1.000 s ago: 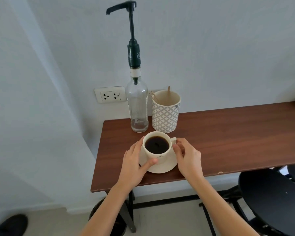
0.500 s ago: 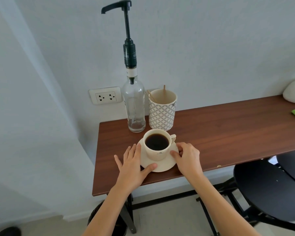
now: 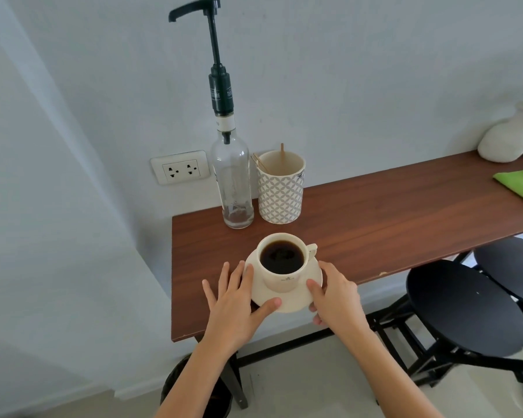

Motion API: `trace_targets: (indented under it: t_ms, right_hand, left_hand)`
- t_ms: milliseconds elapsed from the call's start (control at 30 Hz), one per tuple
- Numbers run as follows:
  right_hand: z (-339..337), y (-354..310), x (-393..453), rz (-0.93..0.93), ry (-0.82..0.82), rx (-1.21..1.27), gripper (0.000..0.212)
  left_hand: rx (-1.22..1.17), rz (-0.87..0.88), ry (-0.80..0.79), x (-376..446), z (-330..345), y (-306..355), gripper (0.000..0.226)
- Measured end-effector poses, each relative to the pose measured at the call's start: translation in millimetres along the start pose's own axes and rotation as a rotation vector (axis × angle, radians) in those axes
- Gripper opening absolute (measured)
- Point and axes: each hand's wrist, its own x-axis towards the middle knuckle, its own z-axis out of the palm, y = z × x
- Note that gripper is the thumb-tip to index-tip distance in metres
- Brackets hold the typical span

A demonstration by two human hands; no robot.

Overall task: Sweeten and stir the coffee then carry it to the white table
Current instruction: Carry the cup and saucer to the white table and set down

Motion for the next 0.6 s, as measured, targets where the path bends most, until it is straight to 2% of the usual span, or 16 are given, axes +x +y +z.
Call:
trace_targets:
  t_ms: [167,267,600]
  right_hand:
    - [-2,15,-9,0.107,-0.198,0.511,0.059]
    - [-6,21,-16,0.148,-0.271,0.696,0.056]
    - [-19,42,-24,0.107,-0.364,0.765,0.054]
  left_hand:
    - [0.019,0.001,-0.046,-13,0,0,0.101]
    - [0.005,0.002,-0.038,-21,3,2,0.095]
    - [-0.084,-0.112,0.03,-65,27,23,0.091]
